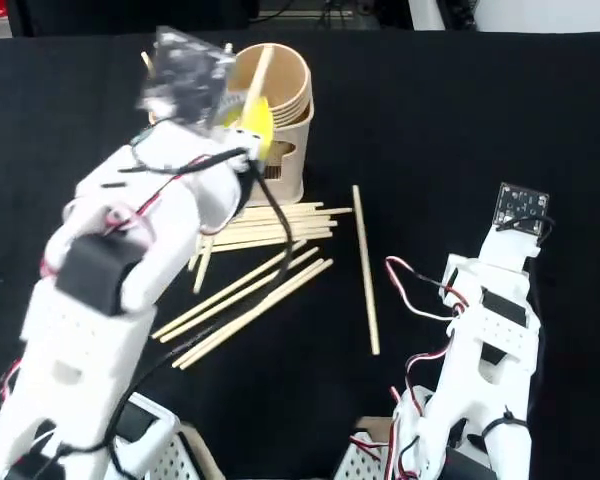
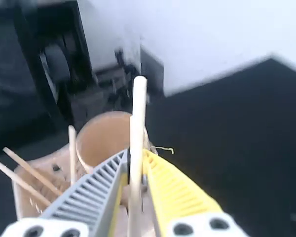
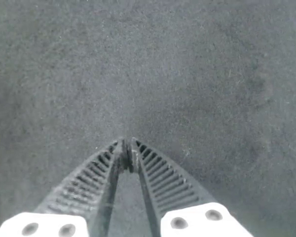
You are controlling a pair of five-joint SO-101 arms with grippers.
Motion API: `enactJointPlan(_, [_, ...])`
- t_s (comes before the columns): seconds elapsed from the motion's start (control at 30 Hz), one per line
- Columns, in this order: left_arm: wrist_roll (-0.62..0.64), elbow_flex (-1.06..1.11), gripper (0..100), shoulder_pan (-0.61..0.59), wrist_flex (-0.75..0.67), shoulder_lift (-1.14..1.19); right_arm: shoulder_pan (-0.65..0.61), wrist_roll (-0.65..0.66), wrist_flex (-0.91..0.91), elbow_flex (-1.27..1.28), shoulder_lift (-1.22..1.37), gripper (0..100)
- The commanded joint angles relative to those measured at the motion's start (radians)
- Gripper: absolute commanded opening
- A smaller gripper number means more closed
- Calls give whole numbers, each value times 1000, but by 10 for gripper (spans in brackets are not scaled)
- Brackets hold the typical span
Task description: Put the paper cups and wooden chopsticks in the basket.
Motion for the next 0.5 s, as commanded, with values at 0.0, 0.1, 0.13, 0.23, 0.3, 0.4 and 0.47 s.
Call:
enactJointPlan(0.0, [15,-99,29,-97,-110,-91,-9,-2,-23,-28,-21,18])
enactJointPlan(0.1, [15,-120,29,-166,-252,-95,-9,-2,-23,-28,-21,18])
enactJointPlan(0.13, [17,-120,29,-185,-307,-92,-9,-2,-23,-28,-21,18])
enactJointPlan(0.23, [61,-117,29,-225,-451,-66,-9,-2,-23,-28,-21,18])
enactJointPlan(0.3, [126,-120,29,-240,-494,-25,-9,-2,-23,-28,-21,18])
enactJointPlan(0.4, [195,-127,29,-275,-557,68,-9,-2,-23,-28,-21,18])
enactJointPlan(0.47, [229,-128,29,-314,-629,144,-9,-2,-23,-27,-21,18])
